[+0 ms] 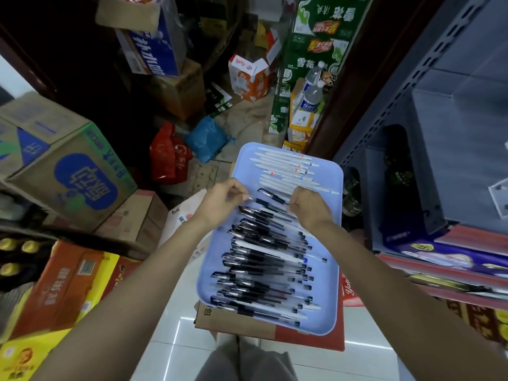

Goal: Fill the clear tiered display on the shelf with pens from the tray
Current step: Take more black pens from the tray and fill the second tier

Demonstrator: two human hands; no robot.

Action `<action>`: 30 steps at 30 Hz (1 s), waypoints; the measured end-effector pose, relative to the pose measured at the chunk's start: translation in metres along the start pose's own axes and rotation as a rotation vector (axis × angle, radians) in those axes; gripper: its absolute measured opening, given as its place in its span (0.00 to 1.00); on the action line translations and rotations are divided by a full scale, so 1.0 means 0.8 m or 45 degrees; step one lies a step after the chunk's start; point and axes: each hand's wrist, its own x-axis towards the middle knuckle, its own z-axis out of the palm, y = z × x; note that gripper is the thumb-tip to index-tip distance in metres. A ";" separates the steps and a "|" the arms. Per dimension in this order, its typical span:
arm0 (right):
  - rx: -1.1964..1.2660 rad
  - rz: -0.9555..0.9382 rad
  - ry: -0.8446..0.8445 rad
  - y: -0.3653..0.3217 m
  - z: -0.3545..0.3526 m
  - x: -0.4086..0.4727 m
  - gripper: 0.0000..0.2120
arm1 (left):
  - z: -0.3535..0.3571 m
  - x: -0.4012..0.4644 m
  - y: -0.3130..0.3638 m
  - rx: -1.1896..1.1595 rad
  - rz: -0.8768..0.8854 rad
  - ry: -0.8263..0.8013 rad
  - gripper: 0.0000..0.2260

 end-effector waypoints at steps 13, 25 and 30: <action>1.168 -0.133 0.180 -0.049 -0.090 -0.087 0.06 | -0.006 -0.005 0.113 -0.871 -0.097 0.117 0.01; 0.961 -0.237 0.728 0.016 -0.240 -0.152 0.06 | 0.065 0.007 0.298 -0.094 0.474 -0.015 0.15; 1.074 -0.396 0.738 0.100 -0.331 -0.184 0.13 | 0.137 0.019 0.379 0.319 0.768 -0.107 0.07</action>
